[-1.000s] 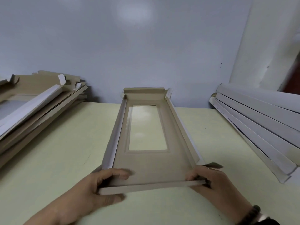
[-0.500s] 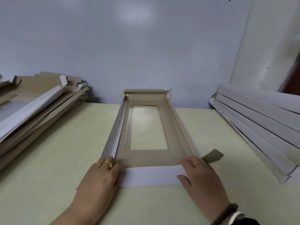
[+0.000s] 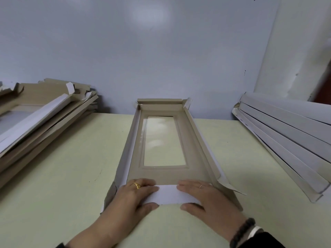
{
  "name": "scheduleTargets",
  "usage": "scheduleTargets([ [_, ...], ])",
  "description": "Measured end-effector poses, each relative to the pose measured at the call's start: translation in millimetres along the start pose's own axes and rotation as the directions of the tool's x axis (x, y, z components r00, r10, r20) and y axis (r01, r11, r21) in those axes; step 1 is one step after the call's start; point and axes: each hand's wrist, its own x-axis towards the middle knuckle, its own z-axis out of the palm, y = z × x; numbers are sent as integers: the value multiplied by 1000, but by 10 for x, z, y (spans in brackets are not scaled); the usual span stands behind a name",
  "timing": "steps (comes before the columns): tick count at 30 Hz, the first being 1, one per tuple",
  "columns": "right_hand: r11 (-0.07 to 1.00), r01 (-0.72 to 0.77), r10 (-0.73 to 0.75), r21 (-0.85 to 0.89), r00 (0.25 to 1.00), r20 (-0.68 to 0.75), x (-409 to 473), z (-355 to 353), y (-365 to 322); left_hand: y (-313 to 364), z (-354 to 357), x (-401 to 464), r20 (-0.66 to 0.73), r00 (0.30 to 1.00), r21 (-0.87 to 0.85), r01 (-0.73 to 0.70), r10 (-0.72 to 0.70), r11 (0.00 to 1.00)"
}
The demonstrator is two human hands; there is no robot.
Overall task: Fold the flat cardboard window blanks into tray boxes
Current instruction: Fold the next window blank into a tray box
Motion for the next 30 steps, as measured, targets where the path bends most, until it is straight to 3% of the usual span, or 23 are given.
scheduleTargets([
  [5, 999, -36, 40, 39, 995, -89, -47, -90, 83, -83, -132, -78, 16, 999, 33, 36, -37, 999],
  [10, 998, -49, 55, 41, 984, -169, -23, -116, 65, 9, -199, -48, -110, 992, 40, 60, -55, 997],
  [13, 999, -48, 46, -13, 985, -165, 11, -117, 56, -10, -194, -16, -175, 984, 129, 37, -14, 991],
  [16, 997, -73, 66, -26, 978, -199, 71, -95, 44, -12, -170, 34, -224, 974, 244, 100, -44, 965],
  [22, 975, -174, 139, -140, 963, -230, 200, -76, 2, 68, -88, 124, -154, 981, 326, 164, -118, 931],
  [26, 946, -107, 31, -307, 970, -240, 275, 7, -90, -3, 68, 202, -20, 974, 339, 217, -224, 915],
  [30, 971, -9, 9, -240, 1000, -1, 334, 120, -219, -15, 127, 271, 67, 968, 317, 208, -241, 925],
])
